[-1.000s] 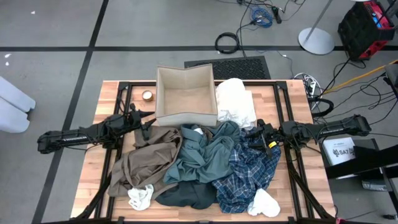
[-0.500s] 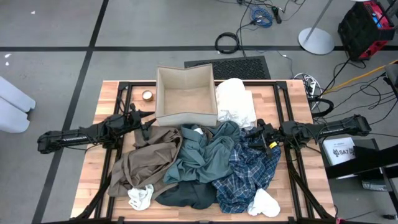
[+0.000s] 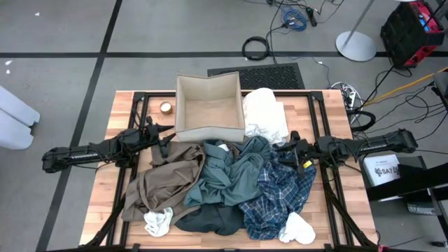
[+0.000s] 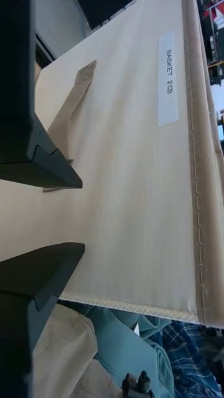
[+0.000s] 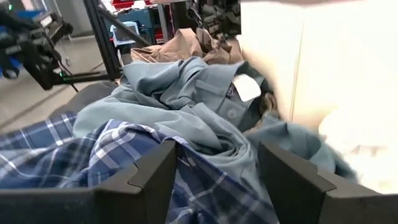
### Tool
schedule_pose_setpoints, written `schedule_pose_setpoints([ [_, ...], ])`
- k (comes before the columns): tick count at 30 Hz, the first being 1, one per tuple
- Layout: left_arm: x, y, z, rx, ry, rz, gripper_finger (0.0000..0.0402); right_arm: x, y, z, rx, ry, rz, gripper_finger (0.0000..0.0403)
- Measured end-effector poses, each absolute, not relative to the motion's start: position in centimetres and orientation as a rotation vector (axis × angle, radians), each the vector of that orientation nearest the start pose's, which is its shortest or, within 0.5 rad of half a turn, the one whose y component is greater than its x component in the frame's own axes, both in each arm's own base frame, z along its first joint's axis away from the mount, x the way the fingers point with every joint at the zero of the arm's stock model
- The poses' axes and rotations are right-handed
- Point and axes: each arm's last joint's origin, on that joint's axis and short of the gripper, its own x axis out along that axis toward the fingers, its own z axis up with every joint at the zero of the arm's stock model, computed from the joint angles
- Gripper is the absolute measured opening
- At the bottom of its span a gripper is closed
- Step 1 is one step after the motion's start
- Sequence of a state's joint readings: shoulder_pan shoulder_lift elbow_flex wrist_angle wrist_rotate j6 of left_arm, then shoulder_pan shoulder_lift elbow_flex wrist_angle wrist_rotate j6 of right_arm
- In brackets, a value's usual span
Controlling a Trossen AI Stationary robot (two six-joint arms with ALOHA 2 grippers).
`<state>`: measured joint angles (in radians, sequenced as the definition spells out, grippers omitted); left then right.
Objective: Sort clothes
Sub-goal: Put the right white sock into the laundry bin
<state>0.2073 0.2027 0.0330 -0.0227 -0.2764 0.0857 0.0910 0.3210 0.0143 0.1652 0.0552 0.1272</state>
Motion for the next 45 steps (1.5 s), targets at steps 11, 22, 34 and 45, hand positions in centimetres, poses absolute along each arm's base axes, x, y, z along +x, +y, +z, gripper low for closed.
schedule_pose_setpoints([
  [11,10.3,3.0,15.6,0.091,0.215,0.474,0.0162,11.8,0.9,17.1,0.086,-0.010,0.038,0.0212],
  [22,10.3,3.0,15.7,0.177,0.212,0.473,0.0162,11.7,0.9,17.9,0.231,-0.081,0.052,0.0212],
  [34,10.5,2.7,16.0,-0.478,0.055,0.382,0.0162,11.7,1.1,18.0,0.338,-0.080,0.120,0.0212],
  [45,10.2,2.0,20.6,-0.348,-0.360,0.070,0.0162,10.7,1.2,21.4,0.289,-0.442,0.217,0.0212],
])
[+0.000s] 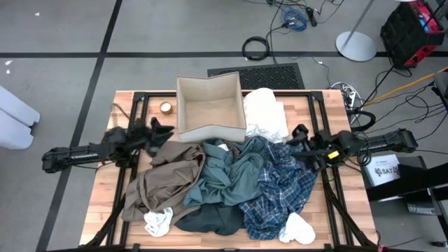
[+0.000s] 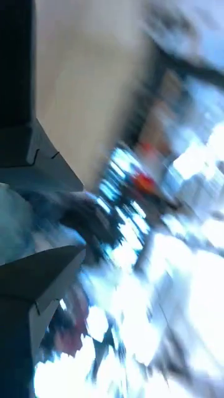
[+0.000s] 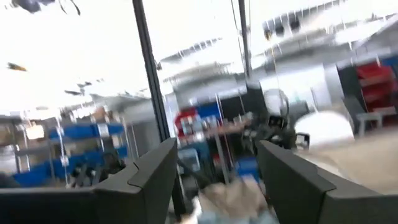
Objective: Sort clothes
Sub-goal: Put the right white sock into the laundry bin
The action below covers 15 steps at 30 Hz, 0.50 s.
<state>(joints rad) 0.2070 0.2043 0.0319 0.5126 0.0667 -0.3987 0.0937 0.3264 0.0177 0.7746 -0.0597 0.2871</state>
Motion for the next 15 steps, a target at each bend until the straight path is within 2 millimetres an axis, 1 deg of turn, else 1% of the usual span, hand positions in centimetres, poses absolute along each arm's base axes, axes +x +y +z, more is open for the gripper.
schedule_pose_setpoints([
  [2,9.7,1.6,21.9,-0.274,-0.477,-0.016,0.0162,10.5,1.2,22.0,0.299,-0.498,0.227,0.0212],
  [4,9.3,1.4,22.7,-0.212,-0.561,-0.063,0.0162,10.4,1.2,22.6,0.344,-0.514,0.243,0.0212],
  [7,9.1,1.3,23.7,-0.156,-0.596,-0.081,0.0162,10.7,1.3,23.9,0.401,-0.459,0.293,0.0212],
  [11,9.5,1.2,25.7,-0.115,-0.559,-0.081,0.0162,11.7,1.4,26.5,0.428,-0.290,0.276,0.0212],
  [15,11.2,1.2,27.8,-0.089,-0.404,-0.078,0.0162,12.8,1.5,29.4,0.350,-0.113,0.222,0.0212],
])
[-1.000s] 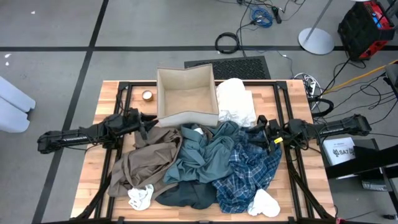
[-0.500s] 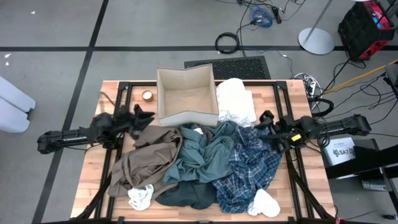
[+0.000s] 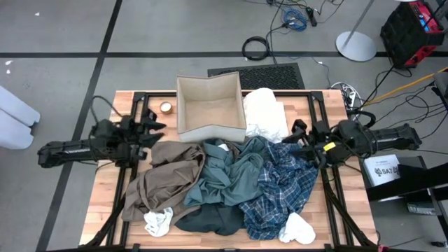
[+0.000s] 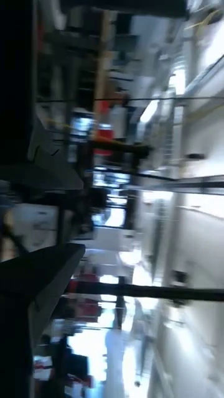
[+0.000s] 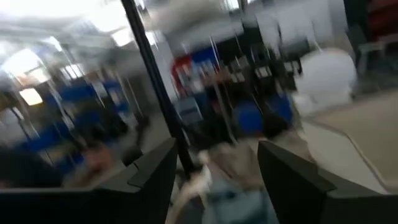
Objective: Sort clothes
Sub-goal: Put the right white sock into the laundry bin
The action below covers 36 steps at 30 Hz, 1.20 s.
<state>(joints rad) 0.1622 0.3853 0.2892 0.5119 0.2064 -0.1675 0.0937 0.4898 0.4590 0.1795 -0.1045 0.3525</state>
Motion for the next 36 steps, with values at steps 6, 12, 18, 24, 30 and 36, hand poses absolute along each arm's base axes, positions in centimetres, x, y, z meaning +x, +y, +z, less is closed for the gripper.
schedule_pose_setpoints([
  [6,15.0,1.1,29.8,-0.105,-0.117,-0.088,0.0162,14.8,1.8,32.1,0.371,0.134,0.200,0.0212],
  [12,18.1,0.0,30.2,-0.120,0.106,-0.062,0.0162,16.7,2.7,31.9,0.629,0.329,0.367,0.0212],
  [18,19.7,-1.9,32.3,-0.013,0.162,-0.057,0.0162,17.9,5.6,30.0,0.814,0.572,0.443,0.0212],
  [24,19.6,-2.4,33.1,0.015,0.178,-0.005,0.0162,18.9,9.2,28.1,0.961,0.797,0.456,0.0212],
  [30,19.6,-2.4,33.3,0.041,0.171,0.004,0.0162,19.3,12.9,25.4,1.097,1.053,0.374,0.0212],
  [36,19.7,-2.4,32.9,0.044,0.206,0.004,0.0162,18.9,16.4,22.4,1.181,1.275,0.227,0.0212],
])
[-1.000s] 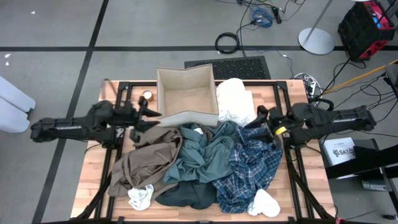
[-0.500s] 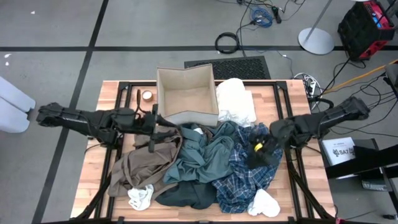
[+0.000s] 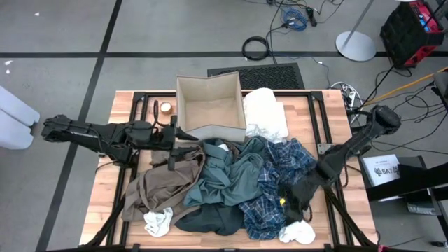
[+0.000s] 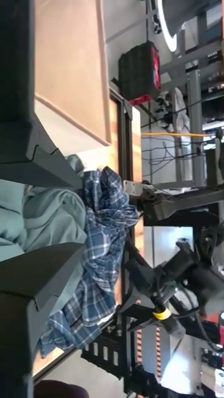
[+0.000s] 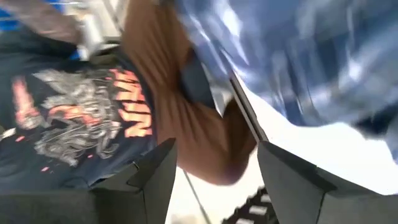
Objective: Sort clothes
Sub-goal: Put the right white sock into the laundry bin
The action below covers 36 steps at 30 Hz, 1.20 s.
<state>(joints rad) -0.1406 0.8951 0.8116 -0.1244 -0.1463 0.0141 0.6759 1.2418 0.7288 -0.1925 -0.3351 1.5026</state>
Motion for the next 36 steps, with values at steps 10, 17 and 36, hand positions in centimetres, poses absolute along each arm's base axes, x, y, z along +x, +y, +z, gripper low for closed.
schedule_pose_setpoints([
  [10,19.7,-2.3,32.3,0.080,0.264,0.002,0.0162,16.1,19.9,22.3,1.026,1.420,-0.202,0.0212],
  [17,19.7,-2.3,32.3,0.096,0.260,-0.001,0.0162,15.2,22.0,20.9,0.881,1.469,-0.321,0.0212],
  [36,19.8,-2.4,32.8,0.092,0.206,0.000,0.0162,16.0,23.7,15.3,0.596,1.529,-0.356,0.0142],
])
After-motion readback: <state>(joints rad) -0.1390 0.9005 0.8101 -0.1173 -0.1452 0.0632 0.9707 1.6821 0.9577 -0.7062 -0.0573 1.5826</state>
